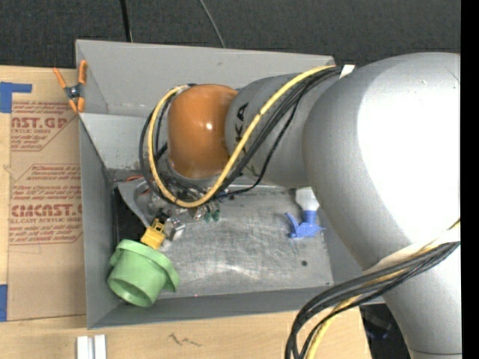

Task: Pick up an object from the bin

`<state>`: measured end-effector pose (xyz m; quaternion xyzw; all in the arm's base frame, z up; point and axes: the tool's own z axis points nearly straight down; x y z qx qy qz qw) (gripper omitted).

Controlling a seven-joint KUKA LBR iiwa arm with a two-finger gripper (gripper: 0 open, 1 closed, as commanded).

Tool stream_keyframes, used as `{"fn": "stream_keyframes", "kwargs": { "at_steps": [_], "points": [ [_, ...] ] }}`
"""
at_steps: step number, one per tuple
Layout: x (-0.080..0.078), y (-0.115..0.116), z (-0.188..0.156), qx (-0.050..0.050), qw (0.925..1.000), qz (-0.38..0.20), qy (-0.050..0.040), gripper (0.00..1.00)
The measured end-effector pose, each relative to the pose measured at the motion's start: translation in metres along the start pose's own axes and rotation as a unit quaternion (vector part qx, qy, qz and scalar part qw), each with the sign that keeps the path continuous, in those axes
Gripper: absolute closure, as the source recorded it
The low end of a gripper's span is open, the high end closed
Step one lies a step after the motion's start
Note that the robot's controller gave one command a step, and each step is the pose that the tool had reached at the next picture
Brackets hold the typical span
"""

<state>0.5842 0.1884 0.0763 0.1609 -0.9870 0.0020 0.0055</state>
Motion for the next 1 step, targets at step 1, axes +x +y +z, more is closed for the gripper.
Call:
{"fn": "stream_keyframes", "kwargs": {
  "at_steps": [1],
  "points": [
    [0.0172,0.0082,-0.0353,0.000,1.0000,-0.005,-0.0068,1.00]
  ]
}}
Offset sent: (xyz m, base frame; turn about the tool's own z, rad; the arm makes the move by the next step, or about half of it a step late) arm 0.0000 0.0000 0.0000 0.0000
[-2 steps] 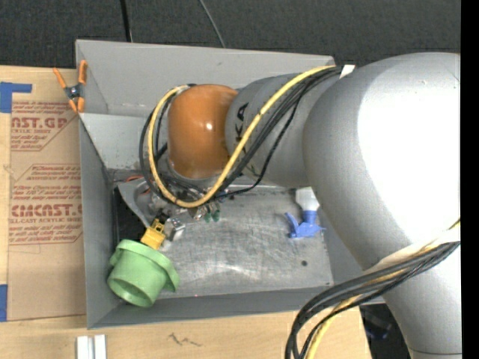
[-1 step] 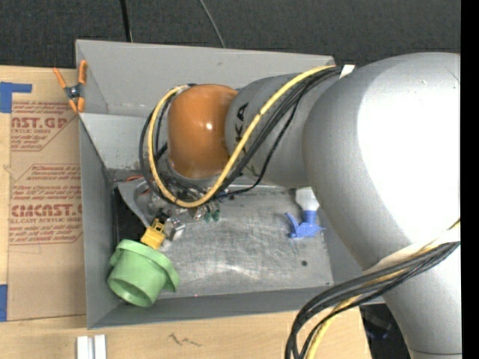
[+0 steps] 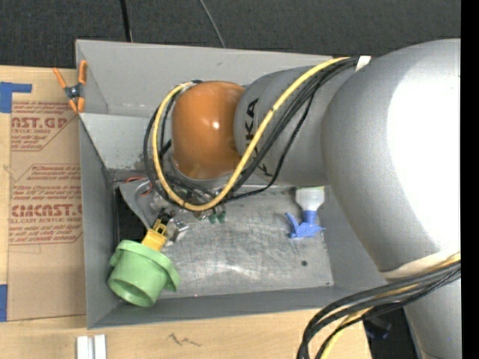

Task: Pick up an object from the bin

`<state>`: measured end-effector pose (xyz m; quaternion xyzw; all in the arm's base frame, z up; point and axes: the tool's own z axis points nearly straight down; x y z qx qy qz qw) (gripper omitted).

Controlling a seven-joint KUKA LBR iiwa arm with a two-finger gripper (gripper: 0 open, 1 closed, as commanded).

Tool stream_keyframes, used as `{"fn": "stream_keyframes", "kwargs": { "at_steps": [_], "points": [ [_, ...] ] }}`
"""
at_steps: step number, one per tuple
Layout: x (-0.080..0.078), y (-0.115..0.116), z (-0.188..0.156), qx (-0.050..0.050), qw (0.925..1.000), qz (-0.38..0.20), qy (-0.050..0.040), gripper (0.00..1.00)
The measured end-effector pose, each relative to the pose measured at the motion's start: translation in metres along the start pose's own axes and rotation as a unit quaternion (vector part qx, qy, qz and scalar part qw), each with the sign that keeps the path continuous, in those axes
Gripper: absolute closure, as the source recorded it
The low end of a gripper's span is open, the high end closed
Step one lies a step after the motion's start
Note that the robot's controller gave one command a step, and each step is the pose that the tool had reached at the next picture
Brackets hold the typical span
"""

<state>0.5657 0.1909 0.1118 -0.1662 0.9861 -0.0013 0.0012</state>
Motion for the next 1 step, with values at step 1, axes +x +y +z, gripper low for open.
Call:
{"fn": "stream_keyframes", "kwargs": {
  "at_steps": [1],
  "points": [
    [0.0000,0.0000,0.0000,0.000,1.0000,0.000,0.0000,1.00]
  ]
}}
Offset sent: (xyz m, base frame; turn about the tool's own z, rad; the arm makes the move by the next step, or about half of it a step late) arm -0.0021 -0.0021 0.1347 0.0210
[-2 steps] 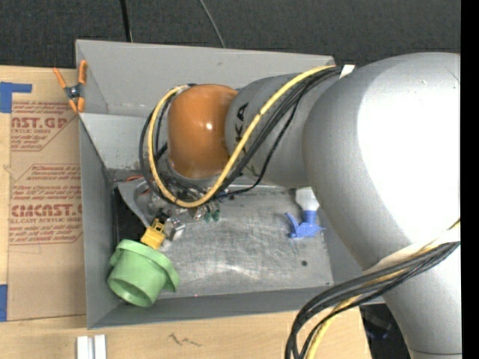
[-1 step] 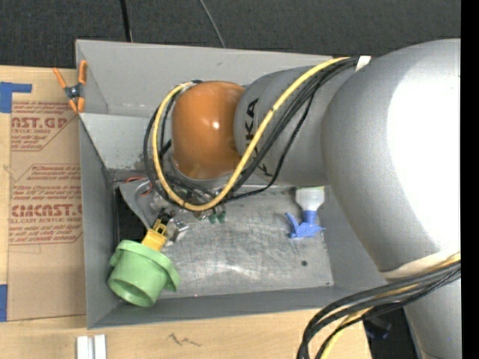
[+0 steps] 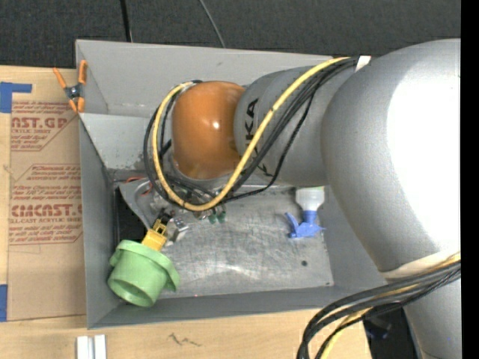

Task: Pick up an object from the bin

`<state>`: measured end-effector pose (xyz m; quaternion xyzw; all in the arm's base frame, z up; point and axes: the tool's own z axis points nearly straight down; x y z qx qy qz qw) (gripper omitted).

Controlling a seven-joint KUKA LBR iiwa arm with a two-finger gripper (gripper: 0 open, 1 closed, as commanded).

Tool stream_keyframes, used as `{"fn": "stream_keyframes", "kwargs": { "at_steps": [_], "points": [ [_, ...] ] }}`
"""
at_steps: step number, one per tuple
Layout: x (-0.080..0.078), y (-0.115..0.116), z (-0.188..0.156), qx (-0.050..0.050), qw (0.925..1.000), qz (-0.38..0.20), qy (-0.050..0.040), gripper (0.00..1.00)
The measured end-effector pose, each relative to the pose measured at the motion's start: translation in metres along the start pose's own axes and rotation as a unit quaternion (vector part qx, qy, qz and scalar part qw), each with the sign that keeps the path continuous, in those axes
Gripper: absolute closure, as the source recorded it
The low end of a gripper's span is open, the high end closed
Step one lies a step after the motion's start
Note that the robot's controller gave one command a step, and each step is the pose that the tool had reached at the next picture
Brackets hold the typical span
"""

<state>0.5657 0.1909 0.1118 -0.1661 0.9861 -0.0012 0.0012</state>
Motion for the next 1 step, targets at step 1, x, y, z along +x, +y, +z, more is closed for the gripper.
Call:
{"fn": "stream_keyframes", "kwargs": {
  "at_steps": [1],
  "points": [
    [0.0017,-0.0010,-0.1347,-0.001,1.0000,0.010,-0.0006,1.00]
  ]
}}
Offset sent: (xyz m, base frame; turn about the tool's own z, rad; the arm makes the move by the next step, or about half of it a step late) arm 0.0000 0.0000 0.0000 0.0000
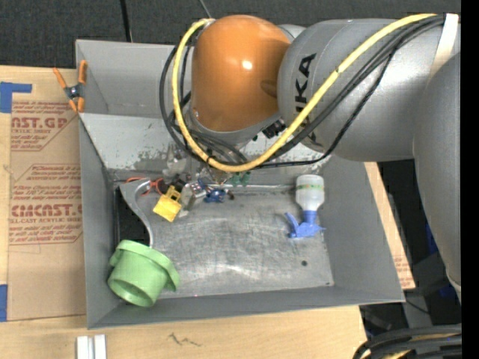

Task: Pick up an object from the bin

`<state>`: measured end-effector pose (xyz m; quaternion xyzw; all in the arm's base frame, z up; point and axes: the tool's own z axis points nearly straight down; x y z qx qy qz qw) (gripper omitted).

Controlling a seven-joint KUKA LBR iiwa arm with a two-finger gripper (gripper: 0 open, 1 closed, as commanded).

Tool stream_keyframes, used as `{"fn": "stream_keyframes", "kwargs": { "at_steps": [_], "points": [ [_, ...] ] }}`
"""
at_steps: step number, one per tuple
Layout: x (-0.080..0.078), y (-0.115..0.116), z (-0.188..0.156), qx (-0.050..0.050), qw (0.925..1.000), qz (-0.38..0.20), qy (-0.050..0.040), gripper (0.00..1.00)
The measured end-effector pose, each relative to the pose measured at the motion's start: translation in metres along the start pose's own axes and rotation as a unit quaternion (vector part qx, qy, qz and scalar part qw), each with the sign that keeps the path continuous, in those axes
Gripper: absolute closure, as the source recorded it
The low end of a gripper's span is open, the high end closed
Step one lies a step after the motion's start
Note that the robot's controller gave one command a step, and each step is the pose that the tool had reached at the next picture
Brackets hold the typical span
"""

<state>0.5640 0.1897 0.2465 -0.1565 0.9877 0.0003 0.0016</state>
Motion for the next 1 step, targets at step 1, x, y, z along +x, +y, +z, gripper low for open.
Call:
{"fn": "stream_keyframes", "kwargs": {
  "at_steps": [1],
  "points": [
    [0.0000,0.0000,0.0001,0.000,1.0000,0.000,0.0001,1.00]
  ]
}}
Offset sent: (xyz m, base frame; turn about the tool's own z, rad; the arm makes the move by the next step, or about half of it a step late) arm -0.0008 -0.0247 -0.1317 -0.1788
